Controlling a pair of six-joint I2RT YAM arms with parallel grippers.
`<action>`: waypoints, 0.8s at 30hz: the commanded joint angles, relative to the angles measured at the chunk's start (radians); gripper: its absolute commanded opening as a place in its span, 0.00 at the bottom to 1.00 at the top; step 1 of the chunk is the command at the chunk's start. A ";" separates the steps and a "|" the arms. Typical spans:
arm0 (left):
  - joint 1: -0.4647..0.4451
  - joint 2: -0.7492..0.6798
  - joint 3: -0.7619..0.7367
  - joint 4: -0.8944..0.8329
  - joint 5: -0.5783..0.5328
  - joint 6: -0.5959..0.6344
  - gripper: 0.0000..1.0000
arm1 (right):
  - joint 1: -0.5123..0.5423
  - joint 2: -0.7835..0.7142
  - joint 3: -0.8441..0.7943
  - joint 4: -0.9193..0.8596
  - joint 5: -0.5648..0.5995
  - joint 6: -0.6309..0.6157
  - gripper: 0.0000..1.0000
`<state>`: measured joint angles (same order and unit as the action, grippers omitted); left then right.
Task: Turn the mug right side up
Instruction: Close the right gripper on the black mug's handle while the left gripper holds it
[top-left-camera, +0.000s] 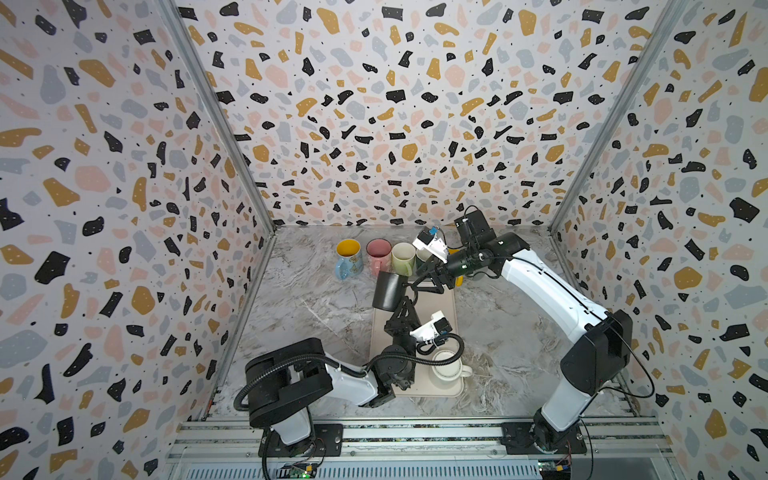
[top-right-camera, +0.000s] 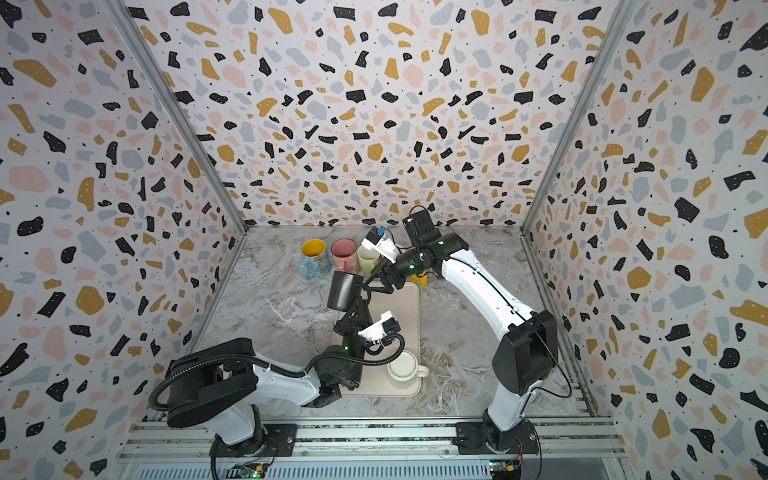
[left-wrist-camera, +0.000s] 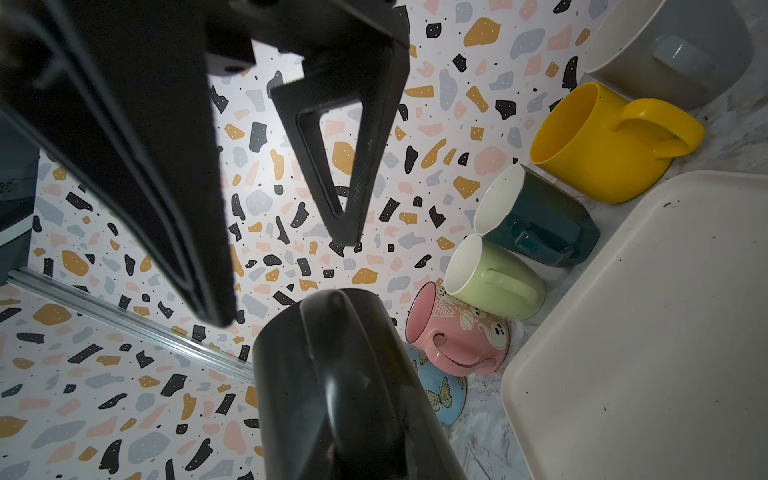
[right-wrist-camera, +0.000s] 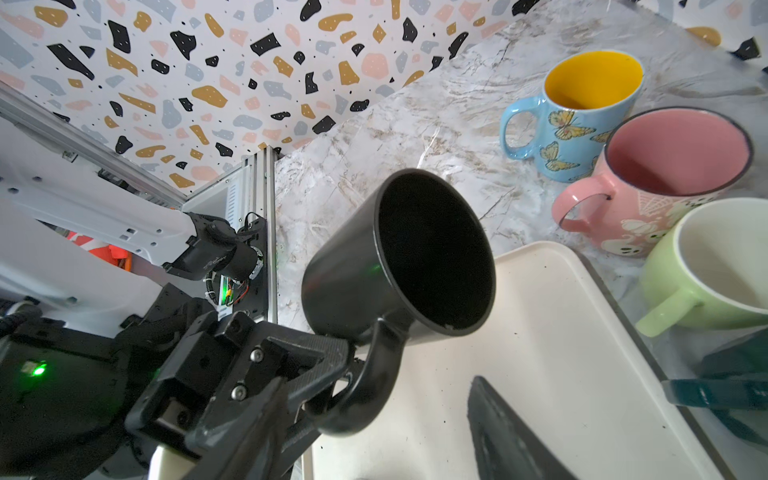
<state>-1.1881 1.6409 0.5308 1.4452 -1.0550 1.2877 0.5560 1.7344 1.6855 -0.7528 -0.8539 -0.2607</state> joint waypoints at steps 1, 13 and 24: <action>-0.010 0.003 0.052 0.400 0.029 0.056 0.00 | 0.005 0.020 0.000 -0.038 -0.017 0.022 0.67; -0.016 0.017 0.055 0.402 0.039 0.080 0.00 | 0.010 0.072 0.008 -0.045 -0.038 0.050 0.49; -0.016 0.022 0.059 0.401 0.048 0.100 0.00 | 0.024 0.112 -0.001 -0.073 -0.051 0.051 0.33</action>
<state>-1.1946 1.6802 0.5468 1.4429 -1.0542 1.3659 0.5674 1.8194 1.6855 -0.7914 -0.9089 -0.1974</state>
